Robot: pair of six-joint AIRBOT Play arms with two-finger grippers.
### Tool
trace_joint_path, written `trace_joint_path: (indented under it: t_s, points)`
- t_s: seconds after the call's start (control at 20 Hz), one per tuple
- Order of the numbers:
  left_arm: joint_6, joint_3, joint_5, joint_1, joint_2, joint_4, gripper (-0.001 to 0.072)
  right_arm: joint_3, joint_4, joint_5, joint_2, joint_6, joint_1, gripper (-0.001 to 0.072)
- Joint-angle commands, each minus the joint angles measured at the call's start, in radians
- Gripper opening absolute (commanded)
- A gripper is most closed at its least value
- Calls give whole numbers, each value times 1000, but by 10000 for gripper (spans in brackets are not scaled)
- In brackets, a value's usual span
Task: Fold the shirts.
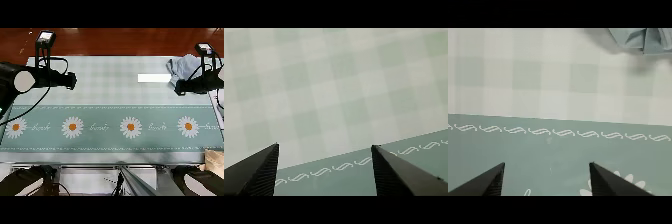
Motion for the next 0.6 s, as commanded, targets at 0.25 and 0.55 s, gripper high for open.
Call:
trace_joint_path:
  t_s: [0.25,0.55]
  points:
    - [0,0,0,1,1,0,716,1,0,0,0,1,1,604]
    - [0,-2,76,1,-4,0,716,1,5,-148,0,13,1,604]
